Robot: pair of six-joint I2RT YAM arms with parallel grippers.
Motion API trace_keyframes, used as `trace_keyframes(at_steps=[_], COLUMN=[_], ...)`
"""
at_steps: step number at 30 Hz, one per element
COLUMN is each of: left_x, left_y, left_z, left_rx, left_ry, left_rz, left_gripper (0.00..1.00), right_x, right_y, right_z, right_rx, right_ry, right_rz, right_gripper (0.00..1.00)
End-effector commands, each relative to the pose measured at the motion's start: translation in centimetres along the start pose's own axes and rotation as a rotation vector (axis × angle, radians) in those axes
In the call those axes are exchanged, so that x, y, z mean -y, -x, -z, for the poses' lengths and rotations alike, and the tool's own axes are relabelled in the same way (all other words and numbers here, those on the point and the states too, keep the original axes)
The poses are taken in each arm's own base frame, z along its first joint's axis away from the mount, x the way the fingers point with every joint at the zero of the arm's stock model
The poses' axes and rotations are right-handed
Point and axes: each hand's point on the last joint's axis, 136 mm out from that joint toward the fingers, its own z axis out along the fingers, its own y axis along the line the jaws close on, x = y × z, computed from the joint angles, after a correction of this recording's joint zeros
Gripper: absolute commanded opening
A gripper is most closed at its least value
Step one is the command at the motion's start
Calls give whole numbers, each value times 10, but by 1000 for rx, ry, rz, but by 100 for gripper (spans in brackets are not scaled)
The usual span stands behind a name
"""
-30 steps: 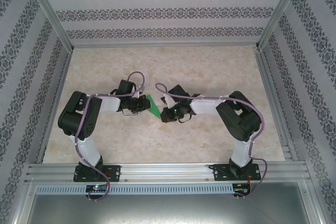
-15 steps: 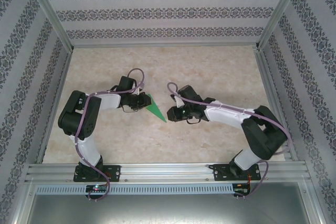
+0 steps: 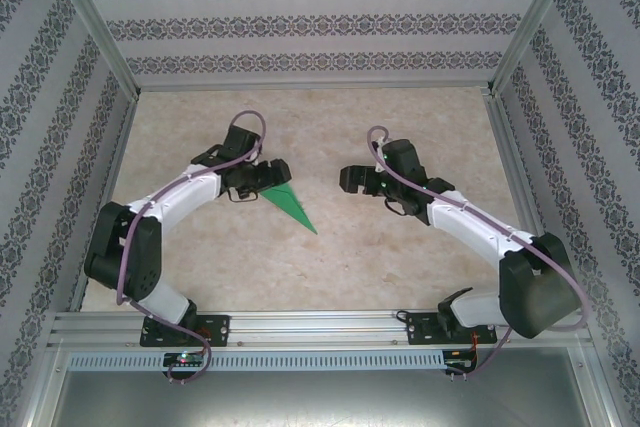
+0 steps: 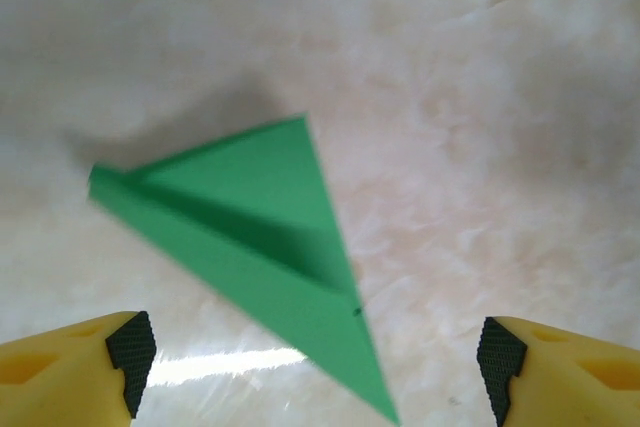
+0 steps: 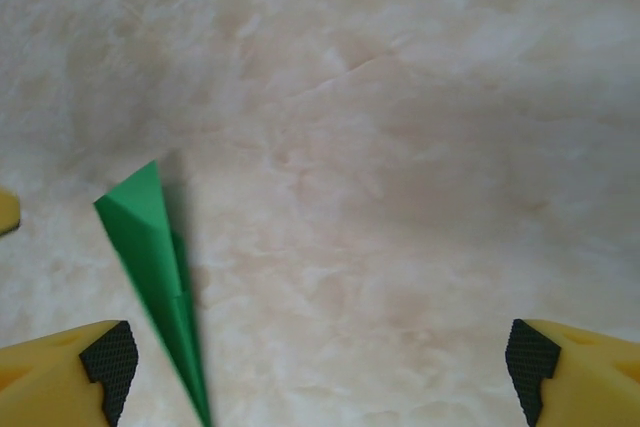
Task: Fold a paper plane with a square sheet of paper (pick it up from the middle)
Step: Turn over a paper plane at the center of the table.
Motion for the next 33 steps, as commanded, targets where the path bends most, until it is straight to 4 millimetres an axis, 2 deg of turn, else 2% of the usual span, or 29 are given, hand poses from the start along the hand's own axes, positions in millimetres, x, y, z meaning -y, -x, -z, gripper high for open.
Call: trace_keyframes(at_steps=[1,3,7,11,14,25,33], left_x=[-22,-14,2,0,-10,-16,-13], left_y=[-21,-27,-32,-37,-37,-50,-44], left_z=[2,-6,-21,-34,-35,-32,-37], left_rx=[-2,-10,-25,-33,-13,-11,54], left_ry=[212,230,261,307,357,329,264], left_rz=[54,74,116,203,243,368,450], left_gripper=[89,89,86,73,66,45,33], right_x=[18,25,23,22,18,23,17], right_y=[-3,-4,-9,-15,-20,-25,-29], right_z=[1,-1,-5,-13,-18,-24,-24], right_rx=[-4,-7,0,-24,-56,-71,-86], right_ry=[-14,-20,18,36,60,46,72], right_rz=[24,-9,-38,-60,-76,-83,-85], right_gripper=[98,98,98,98,98,97,95])
